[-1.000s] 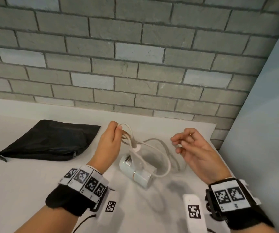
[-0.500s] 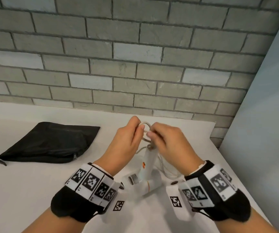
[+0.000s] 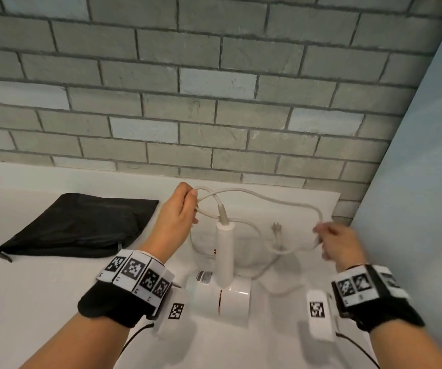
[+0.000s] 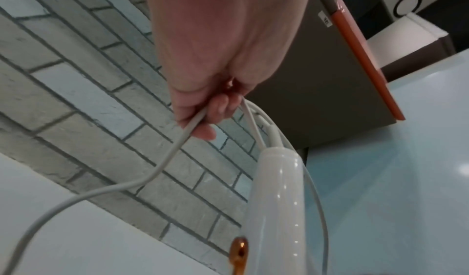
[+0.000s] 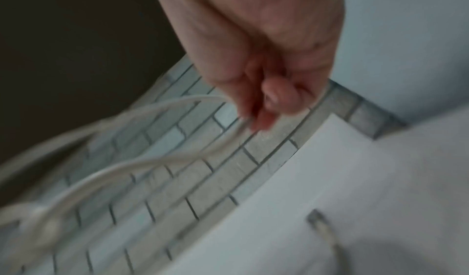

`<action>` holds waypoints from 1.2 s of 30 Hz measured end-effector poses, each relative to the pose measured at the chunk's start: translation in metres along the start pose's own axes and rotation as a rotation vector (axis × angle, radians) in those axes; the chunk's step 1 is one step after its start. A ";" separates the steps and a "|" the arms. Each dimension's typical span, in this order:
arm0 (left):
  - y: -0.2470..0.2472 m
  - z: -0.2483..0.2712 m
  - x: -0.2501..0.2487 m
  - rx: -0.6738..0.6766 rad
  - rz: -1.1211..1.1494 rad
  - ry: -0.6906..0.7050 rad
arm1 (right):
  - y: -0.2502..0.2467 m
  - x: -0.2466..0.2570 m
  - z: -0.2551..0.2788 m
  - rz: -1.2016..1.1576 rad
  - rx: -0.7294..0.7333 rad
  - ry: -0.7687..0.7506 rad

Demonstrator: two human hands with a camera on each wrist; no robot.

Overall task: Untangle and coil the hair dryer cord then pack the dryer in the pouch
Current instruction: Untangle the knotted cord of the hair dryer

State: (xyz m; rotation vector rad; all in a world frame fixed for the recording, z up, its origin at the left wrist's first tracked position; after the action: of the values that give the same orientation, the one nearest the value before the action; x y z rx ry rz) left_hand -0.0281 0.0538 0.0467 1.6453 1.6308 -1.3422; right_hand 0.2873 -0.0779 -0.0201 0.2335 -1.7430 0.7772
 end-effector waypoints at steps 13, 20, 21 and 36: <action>0.033 0.010 -0.042 0.138 -0.133 0.116 | 0.060 0.187 0.122 0.472 0.391 -0.876; 0.019 0.004 -0.031 0.069 -0.160 0.099 | 0.085 0.169 0.104 0.259 0.391 -0.840; 0.012 0.002 -0.026 0.048 -0.147 0.071 | 0.068 0.166 0.093 0.120 0.340 -0.792; -0.012 0.000 -0.004 -0.005 0.065 -0.065 | 0.026 -0.110 0.016 0.961 0.441 0.131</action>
State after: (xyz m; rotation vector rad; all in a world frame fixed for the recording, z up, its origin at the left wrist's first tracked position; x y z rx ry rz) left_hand -0.0391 0.0539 0.0538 1.6203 1.5291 -1.3439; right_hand 0.2965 -0.0939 -0.1329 -0.3993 -1.4917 1.8248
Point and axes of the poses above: each hand's wrist, its own z-axis away from the middle knuckle, its own y-axis out of the palm, x = y × z, the point moved 9 cm from there along -z, towards the middle knuckle, and after that the axes turned 2 degrees about -y, right-handed, at the moved point
